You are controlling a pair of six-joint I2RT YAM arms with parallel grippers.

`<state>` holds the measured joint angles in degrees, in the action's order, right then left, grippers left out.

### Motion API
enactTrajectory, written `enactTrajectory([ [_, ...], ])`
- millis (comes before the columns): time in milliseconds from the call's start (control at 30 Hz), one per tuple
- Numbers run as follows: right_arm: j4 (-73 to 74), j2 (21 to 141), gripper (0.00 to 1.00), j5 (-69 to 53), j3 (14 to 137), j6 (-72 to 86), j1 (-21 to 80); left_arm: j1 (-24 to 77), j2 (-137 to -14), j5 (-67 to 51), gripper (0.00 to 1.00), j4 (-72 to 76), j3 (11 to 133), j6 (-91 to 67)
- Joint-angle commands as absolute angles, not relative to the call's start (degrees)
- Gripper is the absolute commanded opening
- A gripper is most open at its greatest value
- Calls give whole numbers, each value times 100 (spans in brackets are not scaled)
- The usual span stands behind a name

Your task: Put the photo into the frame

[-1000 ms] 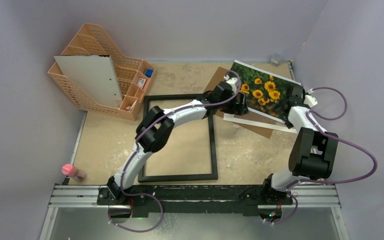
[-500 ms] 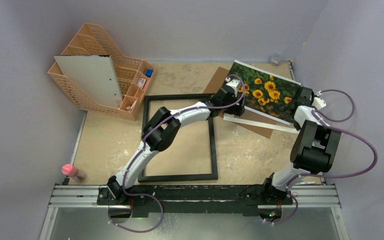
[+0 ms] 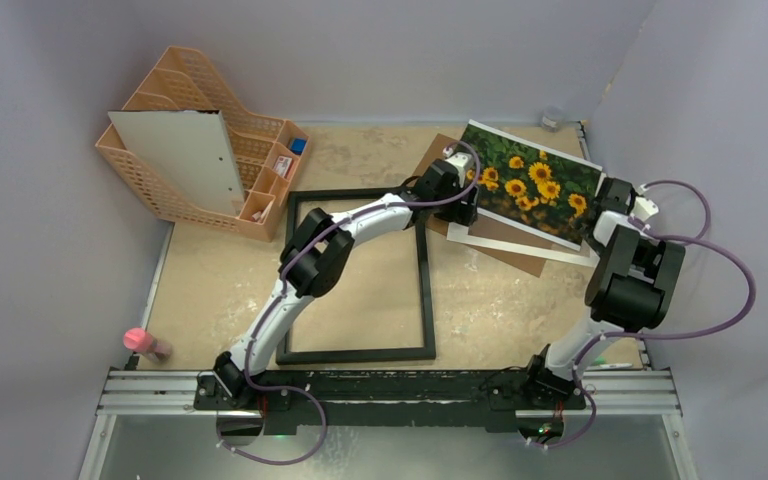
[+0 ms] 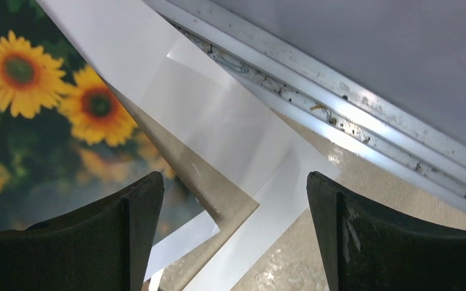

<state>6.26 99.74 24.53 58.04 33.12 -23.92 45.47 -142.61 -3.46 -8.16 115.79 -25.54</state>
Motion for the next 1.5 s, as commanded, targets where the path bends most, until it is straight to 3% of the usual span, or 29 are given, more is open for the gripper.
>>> enactTrajectory([
  [0, 219, 10224, 91, 2380, 5903, 2664, -2478, 4412, -14463, -368, 81, -1866, 11566, -2254],
  [267, 18, 10407, 99, 1963, 5676, 2238, -2701, 4379, -14511, -218, 82, -2061, 11650, -2282],
  [467, -266, 10570, 99, 727, 5547, 2072, -2786, 4341, -14504, -28, 82, -2174, 11661, -2327],
  [533, -263, 10617, 98, 858, 5582, 2117, -2782, 4290, -14493, 211, 82, -2247, 11671, -2410],
  [733, -146, 10383, 88, 474, 5562, 2252, -2739, 3901, -14476, 57, 82, -2143, 11679, -2670],
  [967, -65, 10193, 60, -440, 5475, 2667, -2695, 3788, -14537, -355, 82, -1961, 11942, -2378],
  [1167, -22, 9637, 52, -780, 5176, 2983, -2639, 3740, -14660, -93, 82, -2014, 12164, -2325],
  [1267, 326, 9273, 52, -246, 5177, 3070, -2637, 3700, -14608, -18, 82, -1992, 12173, -2272],
  [1467, 791, 9067, 69, 747, 5681, 3164, -2637, 3691, -14360, 289, 83, -1909, 12228, -2140],
])
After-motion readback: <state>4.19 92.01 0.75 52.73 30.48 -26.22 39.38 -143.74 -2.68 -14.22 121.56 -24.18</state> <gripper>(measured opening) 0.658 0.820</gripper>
